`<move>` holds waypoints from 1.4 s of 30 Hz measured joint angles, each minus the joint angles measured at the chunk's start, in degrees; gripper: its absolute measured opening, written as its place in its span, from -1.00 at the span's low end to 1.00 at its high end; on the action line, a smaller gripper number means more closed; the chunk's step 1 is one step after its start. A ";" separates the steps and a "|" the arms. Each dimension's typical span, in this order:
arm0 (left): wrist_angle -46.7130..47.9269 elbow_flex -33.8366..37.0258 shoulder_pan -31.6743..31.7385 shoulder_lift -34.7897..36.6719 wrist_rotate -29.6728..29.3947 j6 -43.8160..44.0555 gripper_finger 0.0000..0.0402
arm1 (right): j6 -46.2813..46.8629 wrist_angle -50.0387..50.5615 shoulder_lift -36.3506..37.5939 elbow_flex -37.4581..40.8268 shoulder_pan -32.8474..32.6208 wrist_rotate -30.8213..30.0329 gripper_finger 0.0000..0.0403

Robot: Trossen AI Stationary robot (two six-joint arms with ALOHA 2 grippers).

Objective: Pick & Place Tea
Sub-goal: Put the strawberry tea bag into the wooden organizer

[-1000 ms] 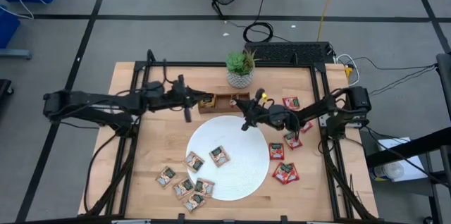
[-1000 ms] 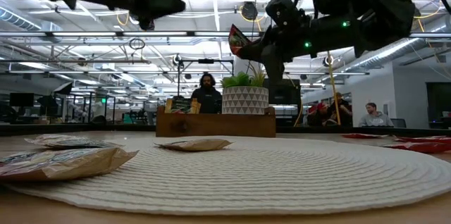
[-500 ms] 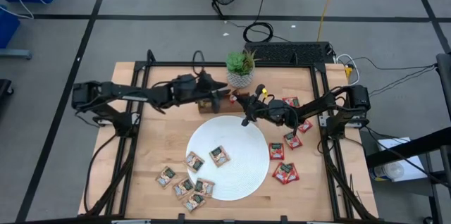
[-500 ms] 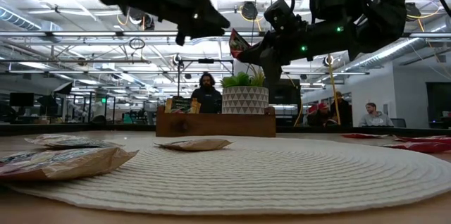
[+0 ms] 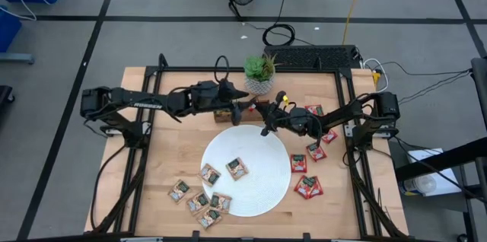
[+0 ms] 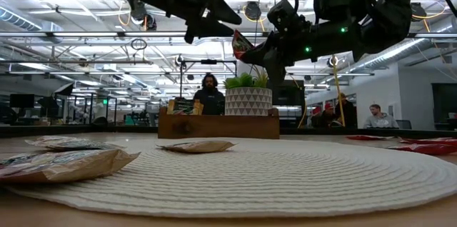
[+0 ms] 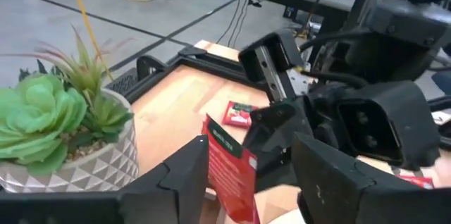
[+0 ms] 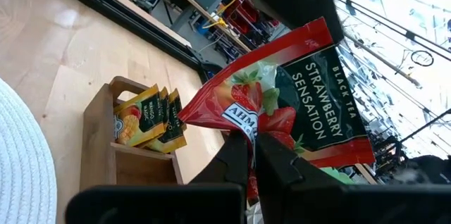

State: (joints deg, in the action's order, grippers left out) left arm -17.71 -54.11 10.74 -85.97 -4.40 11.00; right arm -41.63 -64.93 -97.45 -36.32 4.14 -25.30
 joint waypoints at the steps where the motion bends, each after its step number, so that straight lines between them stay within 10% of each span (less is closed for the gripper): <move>1: 0.19 0.00 0.00 0.00 0.00 0.00 -0.02 | 0.00 0.00 0.00 0.00 0.00 -0.01 -1.00; 26: -2.94 0.08 0.47 -3.82 -0.59 -0.07 -0.14 | 0.38 -1.47 0.02 -0.02 -0.48 2.94 -0.99; 35: -3.00 0.08 0.48 -3.76 -1.60 -10.35 -0.93 | 4.52 1.25 0.02 -0.04 -0.46 2.91 -0.91; 42: -2.17 0.09 0.56 -3.44 -4.52 -25.34 -0.98 | 10.86 4.63 0.11 -0.09 -0.50 2.97 -0.73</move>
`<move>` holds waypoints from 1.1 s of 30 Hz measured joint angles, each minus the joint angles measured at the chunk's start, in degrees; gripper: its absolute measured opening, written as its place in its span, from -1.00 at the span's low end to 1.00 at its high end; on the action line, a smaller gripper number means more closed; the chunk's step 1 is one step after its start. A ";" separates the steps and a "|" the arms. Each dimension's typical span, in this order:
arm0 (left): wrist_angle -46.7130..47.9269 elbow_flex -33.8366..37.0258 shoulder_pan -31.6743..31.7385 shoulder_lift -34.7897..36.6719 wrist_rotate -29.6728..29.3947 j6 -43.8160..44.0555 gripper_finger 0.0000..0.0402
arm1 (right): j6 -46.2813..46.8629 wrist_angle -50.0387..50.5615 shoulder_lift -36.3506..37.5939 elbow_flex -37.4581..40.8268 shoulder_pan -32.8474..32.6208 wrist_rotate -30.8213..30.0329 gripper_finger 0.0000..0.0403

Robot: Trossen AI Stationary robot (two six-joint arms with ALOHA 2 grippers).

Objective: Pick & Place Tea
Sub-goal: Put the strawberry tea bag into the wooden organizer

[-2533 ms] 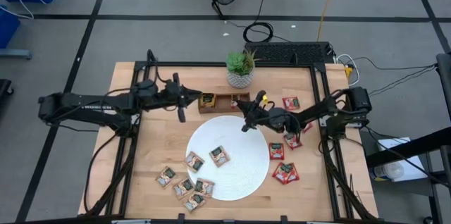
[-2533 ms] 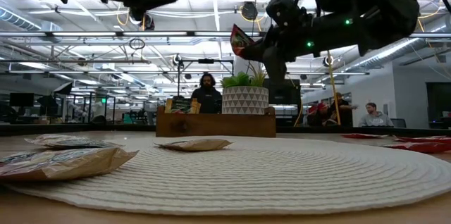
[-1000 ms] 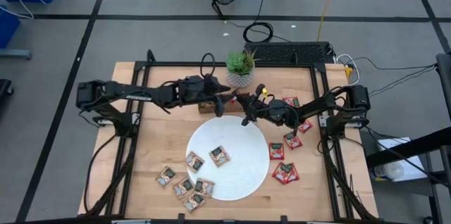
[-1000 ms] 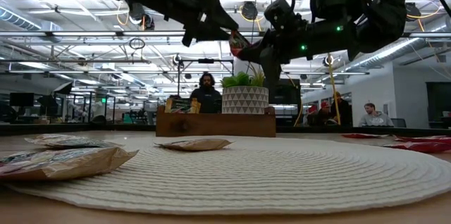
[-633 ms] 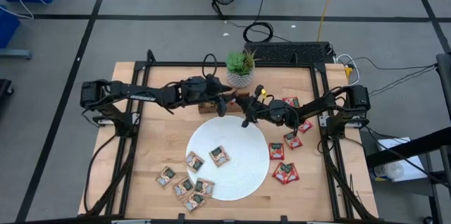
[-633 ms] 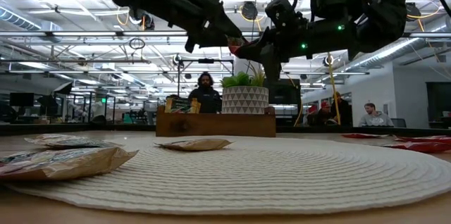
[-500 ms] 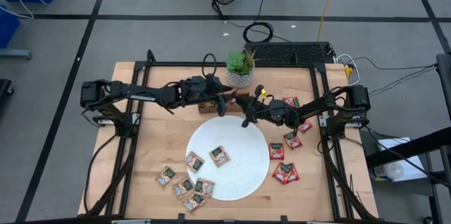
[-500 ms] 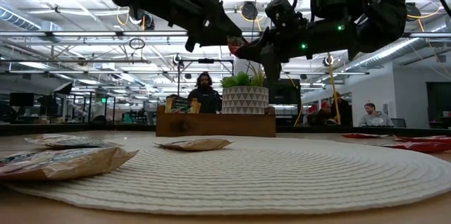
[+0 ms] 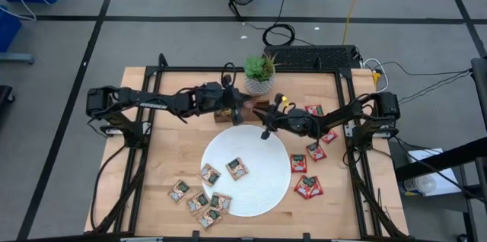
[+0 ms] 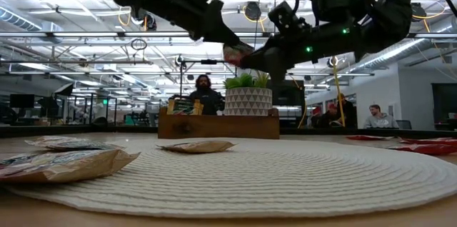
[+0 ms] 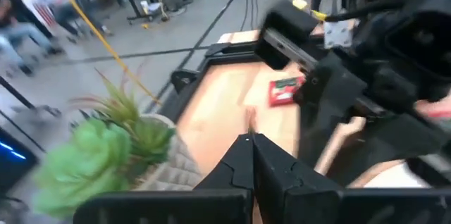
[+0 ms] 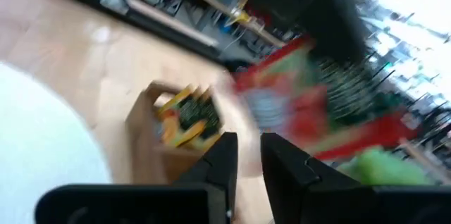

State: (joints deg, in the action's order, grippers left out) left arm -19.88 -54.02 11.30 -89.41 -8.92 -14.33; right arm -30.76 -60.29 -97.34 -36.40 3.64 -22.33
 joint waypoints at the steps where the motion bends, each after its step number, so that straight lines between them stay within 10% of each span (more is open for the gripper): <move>1: 0.21 0.00 0.12 0.10 -0.18 -2.21 -0.98 | 0.76 0.92 -0.07 0.04 0.00 0.04 -0.71; 8: 8.94 0.13 2.32 0.09 12.46 -18.66 -0.99 | 1.58 2.98 -0.07 0.04 0.00 0.04 -0.69; 23: -14.85 13.52 13.83 0.09 32.10 -11.29 -1.00 | 1.59 2.80 -0.07 0.04 0.00 -0.02 -0.70; 33: -24.49 17.58 16.47 -3.54 34.39 -6.94 -1.00 | 3.50 -0.45 0.26 0.04 0.73 0.00 -0.70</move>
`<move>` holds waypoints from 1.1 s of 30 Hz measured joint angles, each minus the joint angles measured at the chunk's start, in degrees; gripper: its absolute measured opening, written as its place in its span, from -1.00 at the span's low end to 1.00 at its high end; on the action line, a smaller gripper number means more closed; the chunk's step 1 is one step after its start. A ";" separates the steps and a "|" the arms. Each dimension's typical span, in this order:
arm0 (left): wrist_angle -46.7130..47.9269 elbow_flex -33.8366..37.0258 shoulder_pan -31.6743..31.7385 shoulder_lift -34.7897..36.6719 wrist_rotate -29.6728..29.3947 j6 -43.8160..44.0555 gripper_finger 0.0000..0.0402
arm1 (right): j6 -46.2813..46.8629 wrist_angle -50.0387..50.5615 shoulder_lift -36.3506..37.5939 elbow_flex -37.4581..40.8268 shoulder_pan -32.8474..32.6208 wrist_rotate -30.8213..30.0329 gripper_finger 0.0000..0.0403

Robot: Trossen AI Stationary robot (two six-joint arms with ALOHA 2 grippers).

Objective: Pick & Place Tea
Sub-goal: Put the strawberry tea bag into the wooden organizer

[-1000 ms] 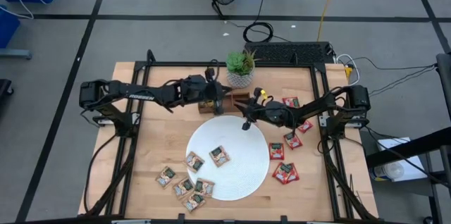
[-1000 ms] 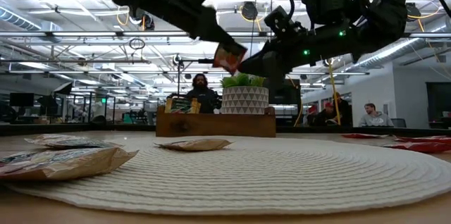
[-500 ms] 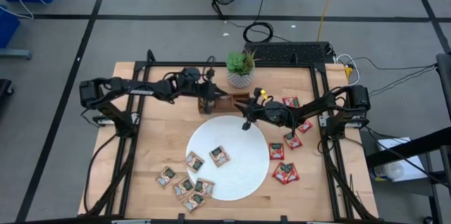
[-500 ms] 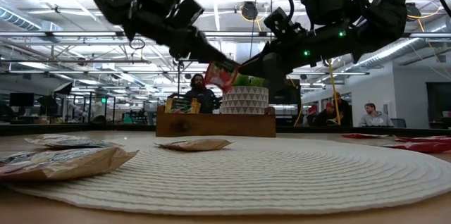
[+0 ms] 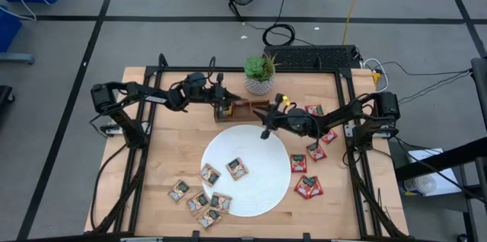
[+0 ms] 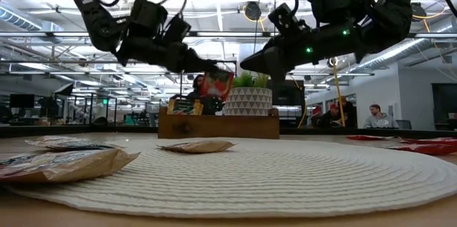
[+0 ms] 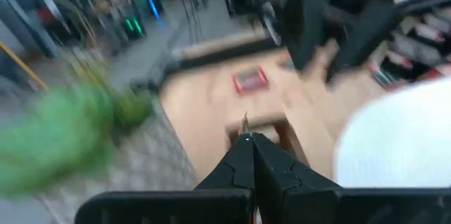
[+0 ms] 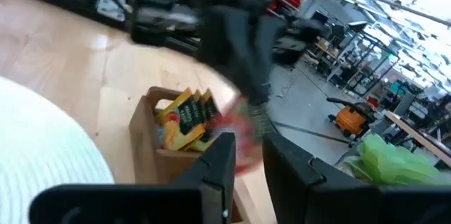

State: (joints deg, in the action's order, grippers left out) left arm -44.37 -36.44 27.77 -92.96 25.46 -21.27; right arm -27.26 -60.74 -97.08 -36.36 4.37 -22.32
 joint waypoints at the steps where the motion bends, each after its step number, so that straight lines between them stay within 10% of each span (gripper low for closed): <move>1: -0.27 0.02 -0.07 -0.31 0.04 -0.02 -1.00 | 0.79 0.34 0.43 -0.08 0.56 0.02 -0.70; 10: -5.70 -0.38 -0.34 -3.70 0.59 0.30 -1.00 | 10.70 28.07 6.81 -8.76 8.87 12.93 -0.70; 33: -18.18 -0.45 0.57 -16.19 1.64 1.95 -1.00 | 13.08 29.39 6.82 -8.90 9.43 16.60 -0.70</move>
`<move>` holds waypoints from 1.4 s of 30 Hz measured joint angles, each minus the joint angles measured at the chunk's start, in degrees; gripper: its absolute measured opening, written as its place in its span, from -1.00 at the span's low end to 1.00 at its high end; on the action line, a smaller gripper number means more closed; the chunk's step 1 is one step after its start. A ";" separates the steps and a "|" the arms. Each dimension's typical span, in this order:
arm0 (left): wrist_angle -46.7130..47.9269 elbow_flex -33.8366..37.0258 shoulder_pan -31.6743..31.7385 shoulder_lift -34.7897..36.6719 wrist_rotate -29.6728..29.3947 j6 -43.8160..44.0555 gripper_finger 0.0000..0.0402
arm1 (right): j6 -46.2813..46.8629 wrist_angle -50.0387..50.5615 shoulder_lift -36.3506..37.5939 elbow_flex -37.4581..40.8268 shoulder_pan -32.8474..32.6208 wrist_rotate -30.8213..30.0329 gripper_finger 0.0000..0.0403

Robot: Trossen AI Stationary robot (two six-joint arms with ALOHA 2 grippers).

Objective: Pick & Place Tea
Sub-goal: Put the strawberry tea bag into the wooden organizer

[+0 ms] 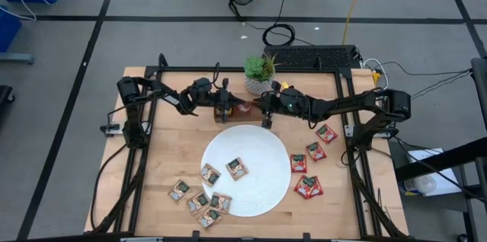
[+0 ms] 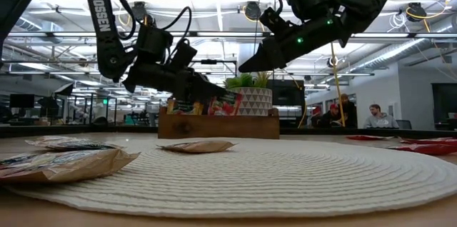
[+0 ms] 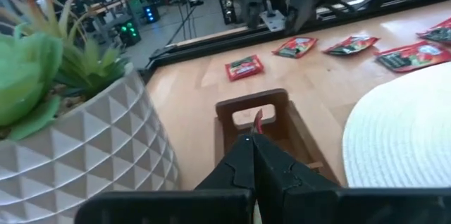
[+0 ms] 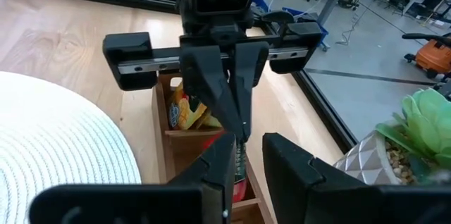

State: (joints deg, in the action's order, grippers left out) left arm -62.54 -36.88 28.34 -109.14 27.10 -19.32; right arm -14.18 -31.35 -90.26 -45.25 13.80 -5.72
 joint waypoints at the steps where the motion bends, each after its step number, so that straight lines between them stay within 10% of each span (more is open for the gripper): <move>1: 0.00 0.00 0.05 0.00 -0.25 -0.10 -1.00 | -0.01 0.00 0.00 0.00 0.00 0.00 -0.70; 31: -2.05 0.00 -1.03 0.04 -9.85 4.18 -0.91 | -0.12 3.02 -0.02 0.02 -0.02 0.01 -0.70; 42: -2.75 0.00 -2.67 0.07 -14.06 3.51 -0.49 | -0.18 3.66 -0.04 0.04 -0.02 0.01 -0.70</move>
State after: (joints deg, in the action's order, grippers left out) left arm -65.30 -36.88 25.67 -109.08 13.04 -15.81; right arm -14.36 -27.69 -90.30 -45.21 13.78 -5.72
